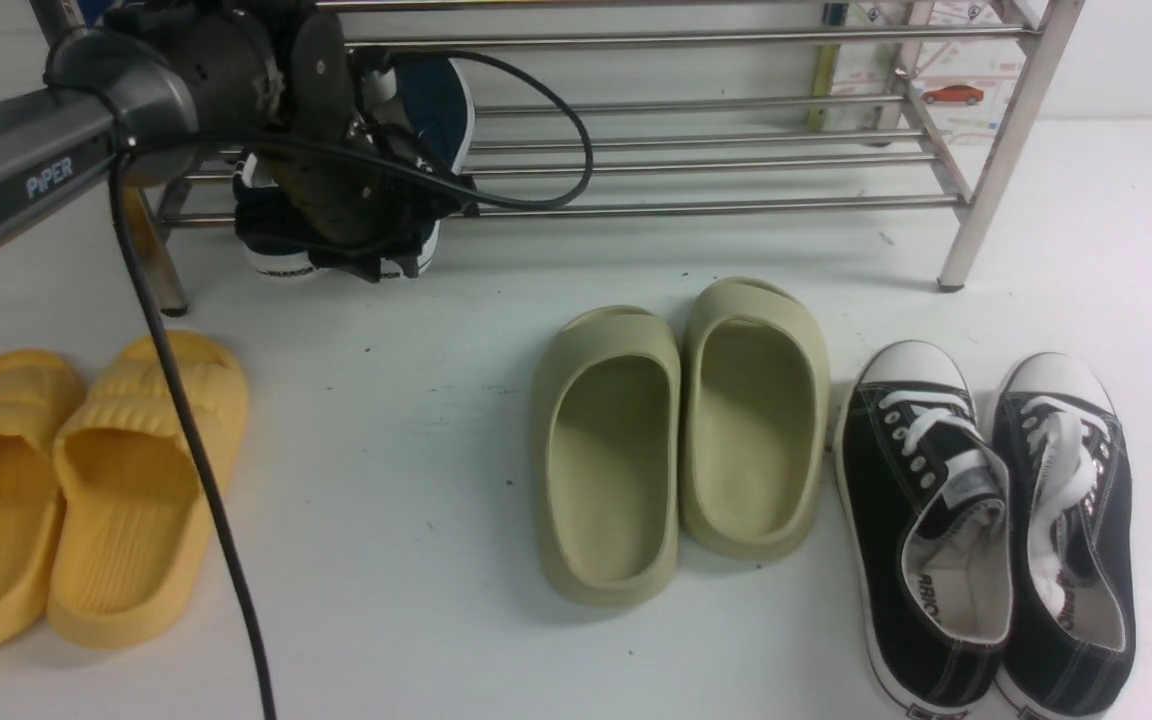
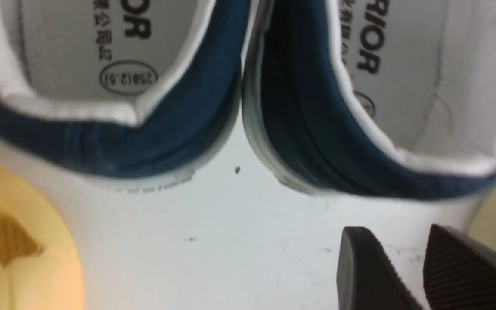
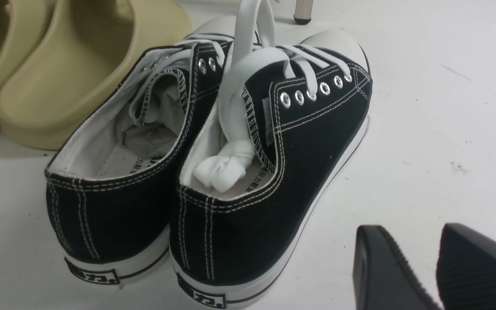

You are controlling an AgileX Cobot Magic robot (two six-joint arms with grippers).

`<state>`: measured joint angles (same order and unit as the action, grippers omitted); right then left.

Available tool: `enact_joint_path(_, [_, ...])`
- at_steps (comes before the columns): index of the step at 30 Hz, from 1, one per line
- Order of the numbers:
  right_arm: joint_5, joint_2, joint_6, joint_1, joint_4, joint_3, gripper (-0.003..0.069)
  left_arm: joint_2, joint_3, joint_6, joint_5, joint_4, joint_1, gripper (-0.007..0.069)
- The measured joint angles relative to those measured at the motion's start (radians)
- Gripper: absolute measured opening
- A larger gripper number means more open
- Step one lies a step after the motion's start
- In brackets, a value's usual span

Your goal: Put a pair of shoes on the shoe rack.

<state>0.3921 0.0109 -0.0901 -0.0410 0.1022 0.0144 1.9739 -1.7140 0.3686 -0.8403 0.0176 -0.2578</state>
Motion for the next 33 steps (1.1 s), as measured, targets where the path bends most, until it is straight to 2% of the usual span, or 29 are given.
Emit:
enact_joint_path(5, [0.0, 0.0, 0.0, 0.0, 0.0, 0.0, 0.0239, -0.102, 0.0, -0.007, -0.087, -0.029, 0.0, 0.0225])
enact_joint_path(8, [0.0, 0.0, 0.0, 0.0, 0.0, 0.0, 0.0239, -0.213, 0.0, -0.015, -0.172, -0.046, 0.0, 0.0196])
enact_joint_path(11, [0.0, 0.0, 0.0, 0.0, 0.0, 0.0, 0.0239, -0.349, 0.0, -0.021, -0.252, -0.053, 0.001, 0.0139])
enact_joint_path(15, [0.0, 0.0, 0.0, 0.0, 0.0, 0.0, 0.0239, -0.524, 0.042, -0.023, -0.278, -0.055, 0.001, 0.0068])
enact_joint_path(18, [0.0, 0.0, 0.0, 0.0, 0.0, 0.0, 0.0239, -0.762, 0.172, -0.024, -0.285, -0.051, 0.001, -0.0009])
enact_joint_path(22, [0.0, 0.0, 0.0, 0.0, 0.0, 0.0, 0.0239, -0.977, 0.341, -0.025, -0.284, -0.051, 0.001, -0.0013])
enact_joint_path(24, [0.0, 0.0, 0.0, 0.0, 0.0, 0.0, 0.0239, -1.164, 0.542, -0.025, -0.269, -0.056, 0.001, -0.0013])
enact_joint_path(26, [0.0, 0.0, 0.0, 0.0, 0.0, 0.0, 0.0239, -1.251, 0.618, -0.025, -0.25, -0.06, 0.001, -0.0013])
enact_joint_path(28, [0.0, 0.0, 0.0, 0.0, 0.0, 0.0, 0.0239, -1.448, 0.839, -0.02, -0.189, -0.08, 0.001, -0.0013])
enact_joint_path(33, [0.0, 0.0, 0.0, 0.0, 0.0, 0.0, 0.0239, -1.627, 1.05, -0.006, -0.125, -0.107, 0.001, -0.0013])
